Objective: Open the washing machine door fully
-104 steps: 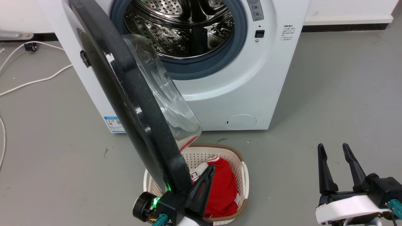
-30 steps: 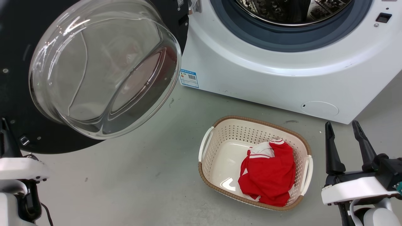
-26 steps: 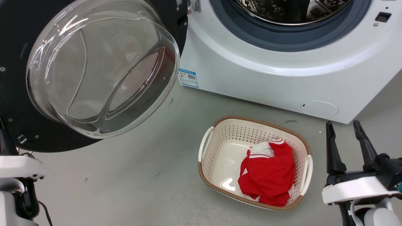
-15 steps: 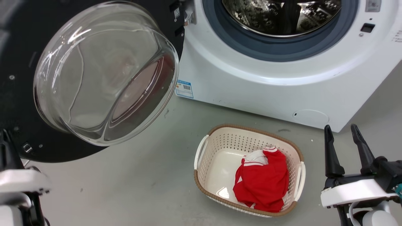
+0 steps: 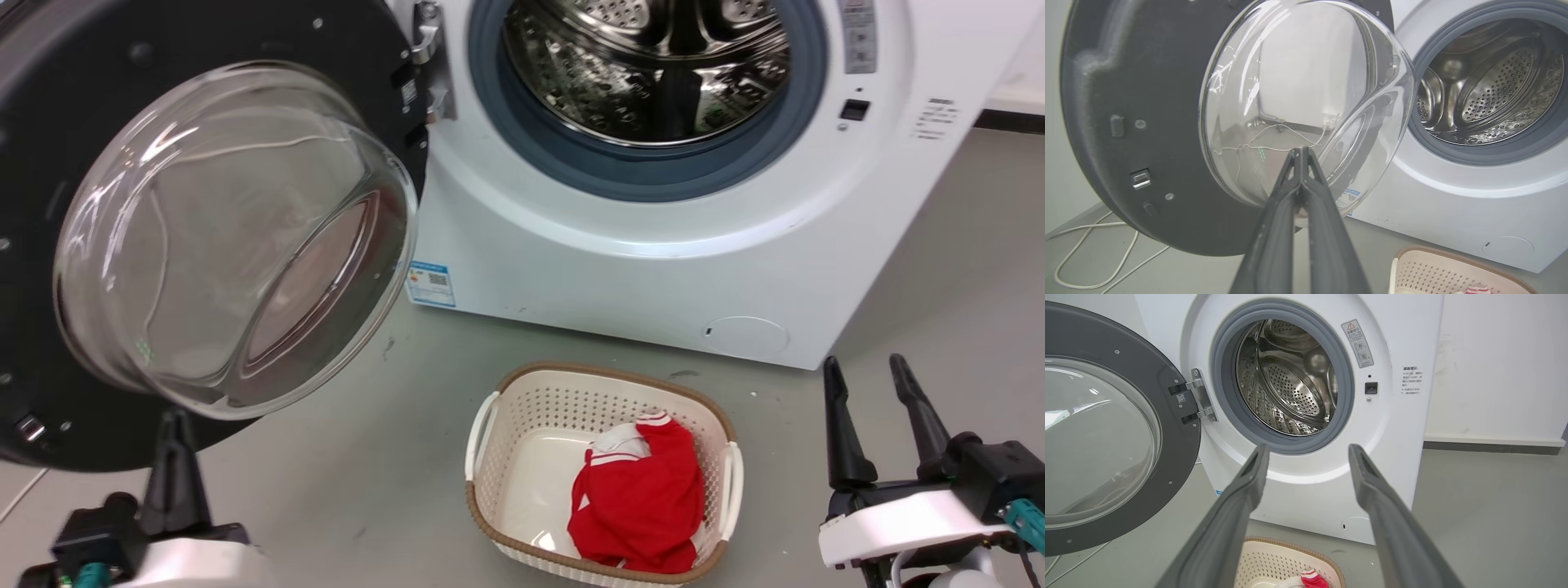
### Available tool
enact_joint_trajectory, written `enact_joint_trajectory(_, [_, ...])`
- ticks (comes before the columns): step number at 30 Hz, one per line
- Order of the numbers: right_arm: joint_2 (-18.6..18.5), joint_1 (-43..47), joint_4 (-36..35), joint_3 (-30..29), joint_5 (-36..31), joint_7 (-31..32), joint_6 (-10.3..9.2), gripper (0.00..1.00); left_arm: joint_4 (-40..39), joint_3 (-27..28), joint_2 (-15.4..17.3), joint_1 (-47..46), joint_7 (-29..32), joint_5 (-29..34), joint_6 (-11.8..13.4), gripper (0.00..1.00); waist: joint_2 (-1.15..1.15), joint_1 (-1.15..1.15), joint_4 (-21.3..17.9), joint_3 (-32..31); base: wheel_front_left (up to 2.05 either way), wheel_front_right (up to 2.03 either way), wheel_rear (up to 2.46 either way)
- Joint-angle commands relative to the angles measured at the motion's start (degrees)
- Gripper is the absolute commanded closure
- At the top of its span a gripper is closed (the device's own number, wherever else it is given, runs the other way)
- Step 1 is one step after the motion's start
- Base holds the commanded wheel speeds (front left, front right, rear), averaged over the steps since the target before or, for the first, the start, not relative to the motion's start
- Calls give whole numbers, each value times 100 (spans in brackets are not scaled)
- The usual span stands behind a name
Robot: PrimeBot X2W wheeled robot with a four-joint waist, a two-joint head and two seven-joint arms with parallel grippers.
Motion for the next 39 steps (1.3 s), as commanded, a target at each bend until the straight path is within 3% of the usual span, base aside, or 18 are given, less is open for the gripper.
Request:
enact_joint_trajectory(1, [8, 77, 12, 2, 1, -7, -3, 0, -42, -94, -19, 56, -14, 17, -32, 100, 0, 0, -125, -75, 0, 0, 0])
enact_joint_trajectory(2, [7, 83, 9, 16, -10, -2, -3, 0, -79, -191, -51, 70, -15, 42, -63, 100, 0, 0, -181, -98, 0, 0, 0])
enact_joint_trajectory(4, [7, 95, -8, 48, -27, 8, -3, 0, -103, -355, -91, 89, -14, 42, -124, 50, 0, 0, -304, -134, 0, 0, 0])
enact_joint_trajectory(5, [7, 106, -13, 61, -40, 15, -2, 0, -97, -441, -100, 87, -14, 56, -160, 0, 0, 0, -371, -161, 0, 0, 0])
enact_joint_trajectory(21, [8, 181, -332, -56, -255, 166, -2, 0, -76, -1125, -154, -495, -15, 374, -220, 0, 0, 0, -1142, -295, 0, 0, 0])
enact_joint_trajectory(39, [8, 175, -169, -26, -175, 173, -2, 0, -1, -1095, -162, -331, -15, 415, -128, 0, 0, 0, -1201, -294, 0, 0, 0])
